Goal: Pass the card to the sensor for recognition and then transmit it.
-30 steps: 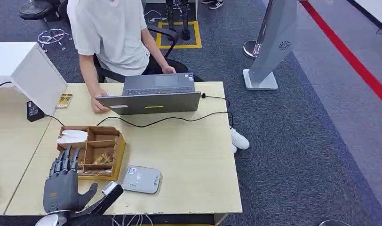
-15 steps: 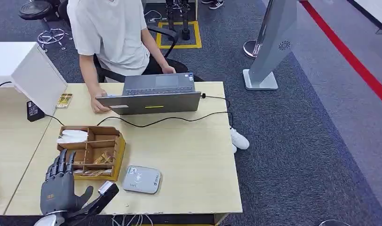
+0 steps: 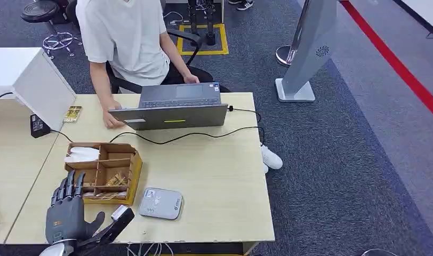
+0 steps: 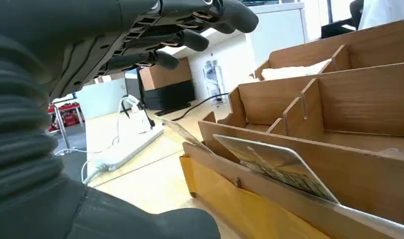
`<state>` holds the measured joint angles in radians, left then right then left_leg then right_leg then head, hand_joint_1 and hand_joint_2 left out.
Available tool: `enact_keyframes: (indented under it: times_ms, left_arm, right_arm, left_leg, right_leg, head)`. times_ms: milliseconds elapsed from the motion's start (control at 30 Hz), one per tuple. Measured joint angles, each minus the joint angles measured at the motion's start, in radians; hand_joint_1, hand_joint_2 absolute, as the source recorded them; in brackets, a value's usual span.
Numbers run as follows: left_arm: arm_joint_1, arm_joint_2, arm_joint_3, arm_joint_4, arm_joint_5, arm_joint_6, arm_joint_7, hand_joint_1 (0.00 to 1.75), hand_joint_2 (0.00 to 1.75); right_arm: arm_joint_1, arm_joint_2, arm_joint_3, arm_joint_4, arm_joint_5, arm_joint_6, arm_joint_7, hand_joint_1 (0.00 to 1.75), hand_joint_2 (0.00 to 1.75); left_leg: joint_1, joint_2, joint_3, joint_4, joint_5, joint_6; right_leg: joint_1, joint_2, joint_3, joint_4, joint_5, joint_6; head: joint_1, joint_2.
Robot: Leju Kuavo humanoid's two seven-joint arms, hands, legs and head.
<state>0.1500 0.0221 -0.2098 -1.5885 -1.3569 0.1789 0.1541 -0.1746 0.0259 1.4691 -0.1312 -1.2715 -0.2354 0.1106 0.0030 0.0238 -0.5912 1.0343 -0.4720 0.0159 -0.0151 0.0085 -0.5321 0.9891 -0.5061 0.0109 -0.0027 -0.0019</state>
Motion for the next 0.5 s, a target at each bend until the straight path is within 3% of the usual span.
enact_keyframes:
  times_ms: [500]
  left_arm:
    - [-0.014, -0.013, 0.005, 0.027, -0.015, 0.003, -0.018, 0.0, 1.75]
  right_arm:
    - [0.0, 0.0, 0.003, 0.0, 0.002, 0.0, 0.0, 0.0, 1.75]
  left_leg:
    - [0.0, 0.0, 0.0, 0.0, 0.0, 0.0]
  right_leg:
    - [0.0, 0.0, 0.0, 0.0, 0.0, 0.0]
  head:
    - [0.0, 0.0]
